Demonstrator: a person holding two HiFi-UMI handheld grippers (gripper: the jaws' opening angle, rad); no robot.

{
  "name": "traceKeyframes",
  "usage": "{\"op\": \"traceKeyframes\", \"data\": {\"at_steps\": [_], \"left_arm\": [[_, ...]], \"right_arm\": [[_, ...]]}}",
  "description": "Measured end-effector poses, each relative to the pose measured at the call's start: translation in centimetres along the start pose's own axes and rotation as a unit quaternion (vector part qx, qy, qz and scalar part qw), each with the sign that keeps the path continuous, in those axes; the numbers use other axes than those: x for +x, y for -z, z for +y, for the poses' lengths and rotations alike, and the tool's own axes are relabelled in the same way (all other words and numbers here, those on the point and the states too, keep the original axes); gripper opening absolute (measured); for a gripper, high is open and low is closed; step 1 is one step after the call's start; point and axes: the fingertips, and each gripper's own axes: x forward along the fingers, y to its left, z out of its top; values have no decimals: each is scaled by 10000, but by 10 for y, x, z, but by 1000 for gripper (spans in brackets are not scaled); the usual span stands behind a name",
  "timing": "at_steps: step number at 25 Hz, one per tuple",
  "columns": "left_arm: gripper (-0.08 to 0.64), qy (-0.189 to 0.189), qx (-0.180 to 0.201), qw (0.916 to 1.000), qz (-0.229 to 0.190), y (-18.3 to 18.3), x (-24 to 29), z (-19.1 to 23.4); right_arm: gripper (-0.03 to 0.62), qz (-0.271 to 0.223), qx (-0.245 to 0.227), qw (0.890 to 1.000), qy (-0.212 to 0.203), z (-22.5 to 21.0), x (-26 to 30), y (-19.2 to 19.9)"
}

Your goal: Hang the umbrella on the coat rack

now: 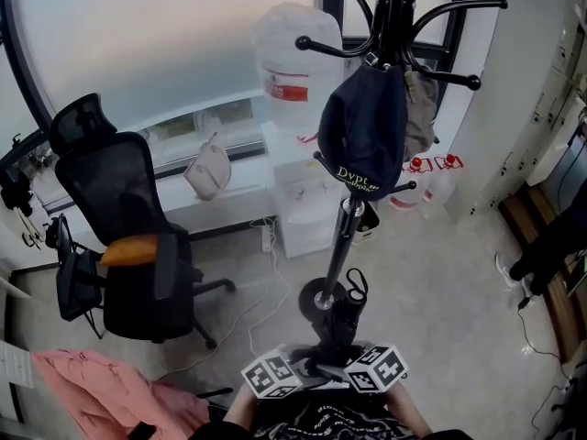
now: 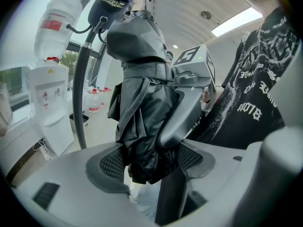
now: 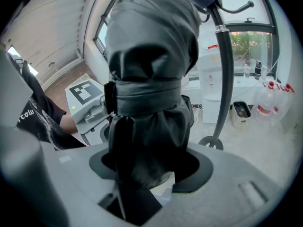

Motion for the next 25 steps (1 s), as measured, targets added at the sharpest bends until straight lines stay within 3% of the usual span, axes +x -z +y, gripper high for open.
{"op": "traceKeyframes", "data": {"at_steps": [25], "left_arm": [[321,357,433,9983,177,-31,-20,78]], "right_arm": [[267,-260,192,9983,492,-43,27,-71]]}}
